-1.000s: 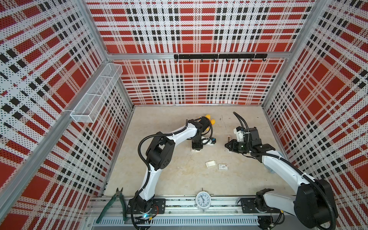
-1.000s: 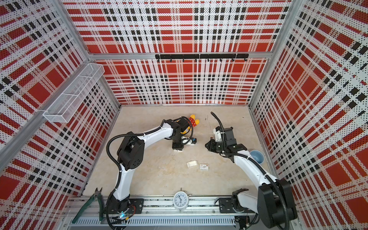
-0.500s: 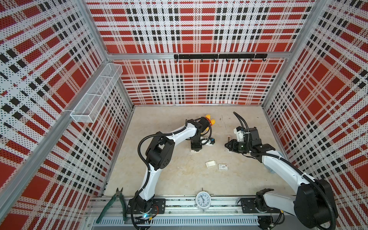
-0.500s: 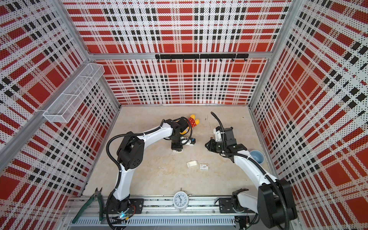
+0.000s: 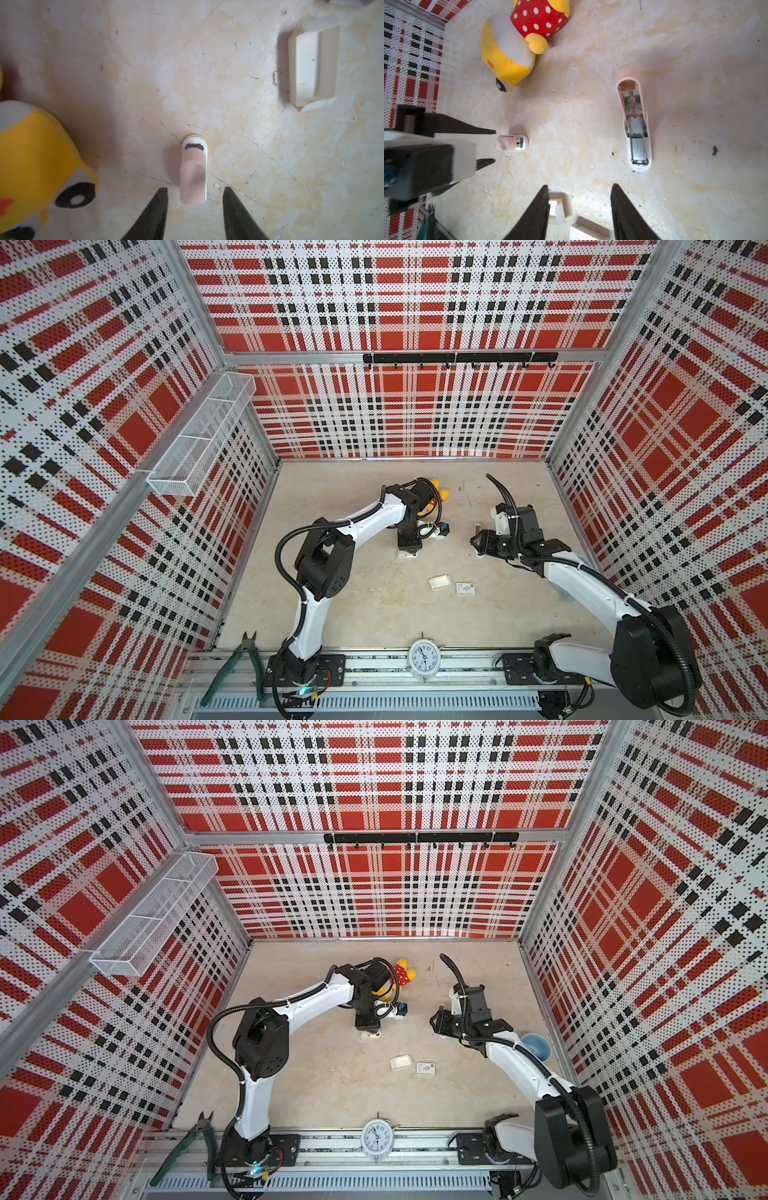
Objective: Load the staples into the stapler
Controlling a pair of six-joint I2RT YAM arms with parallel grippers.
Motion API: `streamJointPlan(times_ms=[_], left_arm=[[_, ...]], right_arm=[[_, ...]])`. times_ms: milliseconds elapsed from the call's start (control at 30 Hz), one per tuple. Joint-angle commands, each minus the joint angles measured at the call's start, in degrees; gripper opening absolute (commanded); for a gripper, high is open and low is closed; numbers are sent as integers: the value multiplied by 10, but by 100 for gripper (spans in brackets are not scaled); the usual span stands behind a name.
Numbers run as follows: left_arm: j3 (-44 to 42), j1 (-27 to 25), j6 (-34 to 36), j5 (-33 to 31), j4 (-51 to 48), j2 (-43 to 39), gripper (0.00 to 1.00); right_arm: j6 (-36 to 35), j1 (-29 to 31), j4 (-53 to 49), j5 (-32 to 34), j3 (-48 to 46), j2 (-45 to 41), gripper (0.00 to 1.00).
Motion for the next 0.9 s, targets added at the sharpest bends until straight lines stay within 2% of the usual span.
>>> streamJointPlan(times_ms=[0, 67, 267, 467, 667, 867], left_arm=[[14, 3, 3, 12, -19, -27, 48], [25, 5, -6, 15, -29, -33, 48], [67, 36, -51, 80, -53, -66, 49], [73, 74, -71, 139, -62, -101, 55], [74, 98, -83, 152, -62, -113, 56], [68, 108, -93, 160, -62, -116, 56]], right_arm=[[-25, -2, 34, 56, -7, 20, 52], [-30, -2, 52, 62, -13, 30, 53], [-69, -2, 47, 83, 17, 96, 54], [-88, -2, 62, 104, 26, 133, 54], [-102, -2, 87, 82, 36, 156, 54], [-113, -2, 78, 92, 62, 194, 51]])
